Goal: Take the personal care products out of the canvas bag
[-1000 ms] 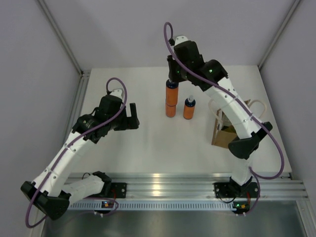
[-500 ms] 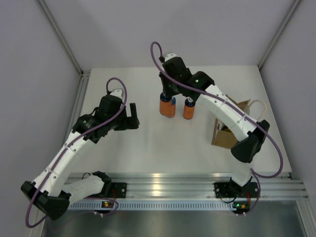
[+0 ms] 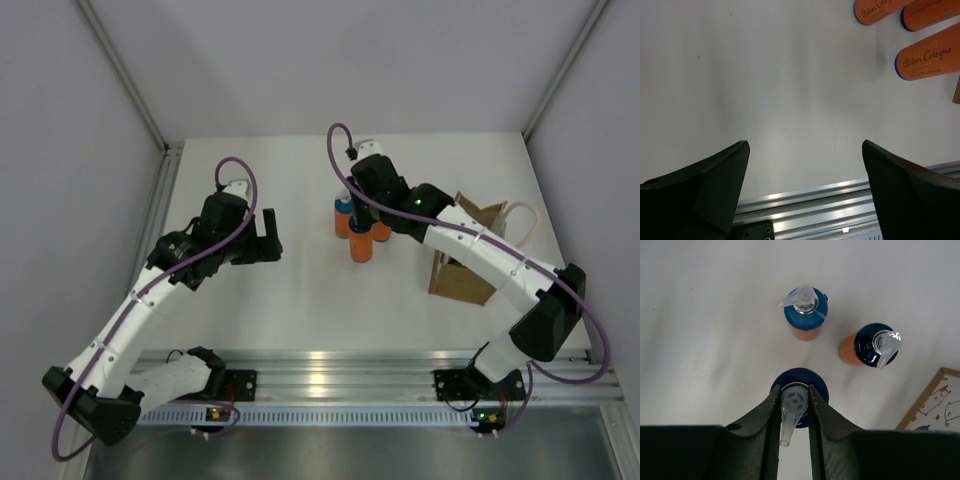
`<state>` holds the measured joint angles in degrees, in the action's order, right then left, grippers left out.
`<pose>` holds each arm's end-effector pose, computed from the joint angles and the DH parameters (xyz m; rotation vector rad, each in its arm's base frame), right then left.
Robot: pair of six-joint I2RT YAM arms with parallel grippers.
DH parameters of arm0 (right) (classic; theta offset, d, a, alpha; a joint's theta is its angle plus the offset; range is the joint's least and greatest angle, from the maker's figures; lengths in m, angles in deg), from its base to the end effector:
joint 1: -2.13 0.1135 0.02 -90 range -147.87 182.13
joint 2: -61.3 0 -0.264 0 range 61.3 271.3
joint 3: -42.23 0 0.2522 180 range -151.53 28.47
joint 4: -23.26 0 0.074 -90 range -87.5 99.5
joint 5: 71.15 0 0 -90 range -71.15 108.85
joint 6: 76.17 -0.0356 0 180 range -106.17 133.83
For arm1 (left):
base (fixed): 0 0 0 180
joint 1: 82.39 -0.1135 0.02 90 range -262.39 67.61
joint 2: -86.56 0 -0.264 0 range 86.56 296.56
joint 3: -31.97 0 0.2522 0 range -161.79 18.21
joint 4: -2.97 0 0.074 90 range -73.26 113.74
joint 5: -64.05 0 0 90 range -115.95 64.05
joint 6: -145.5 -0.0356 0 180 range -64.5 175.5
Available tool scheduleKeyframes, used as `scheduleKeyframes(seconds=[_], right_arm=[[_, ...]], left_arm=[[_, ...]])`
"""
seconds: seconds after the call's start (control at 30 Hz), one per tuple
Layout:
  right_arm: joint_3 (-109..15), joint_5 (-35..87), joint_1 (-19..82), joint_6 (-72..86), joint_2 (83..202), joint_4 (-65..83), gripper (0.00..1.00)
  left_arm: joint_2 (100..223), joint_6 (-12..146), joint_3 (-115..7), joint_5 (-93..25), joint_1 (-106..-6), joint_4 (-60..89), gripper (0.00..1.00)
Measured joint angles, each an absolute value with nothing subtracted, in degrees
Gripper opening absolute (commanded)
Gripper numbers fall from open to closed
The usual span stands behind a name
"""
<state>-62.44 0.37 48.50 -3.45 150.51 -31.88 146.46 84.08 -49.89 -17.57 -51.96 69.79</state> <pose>0.2444 0.2400 0.3759 -0.3944 2.1972 0.2437 0.1741 -0.0963 0.3592 -0.0339 2.3678 -0.3336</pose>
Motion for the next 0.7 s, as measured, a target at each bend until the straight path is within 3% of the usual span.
scheduleKeyframes(seconds=[0.4,0.43,0.53,0.63,0.7], right_arm=[[-48.0,-2.1,48.5,-5.8,149.1,-24.3,0.02],[-47.8,-2.2,48.5,-6.0,149.0,-24.1,0.17],[-46.9,-2.2,48.3,-7.1,148.4,-23.0,0.44],[-46.8,-2.4,48.1,-7.5,147.6,-22.2,0.6],[-46.8,-2.6,48.1,-7.7,146.7,-21.4,0.6]], left_arm=[[146.7,84.1,-49.9,-17.9,-52.0,69.8,0.98],[146.9,84.1,-49.9,-17.9,-52.0,69.8,0.99],[146.9,84.1,-49.9,-18.1,-52.0,69.8,0.99],[146.9,84.1,-49.9,-18.2,-52.0,69.8,0.99],[146.9,84.1,-49.9,-18.3,-52.0,69.8,0.98]])
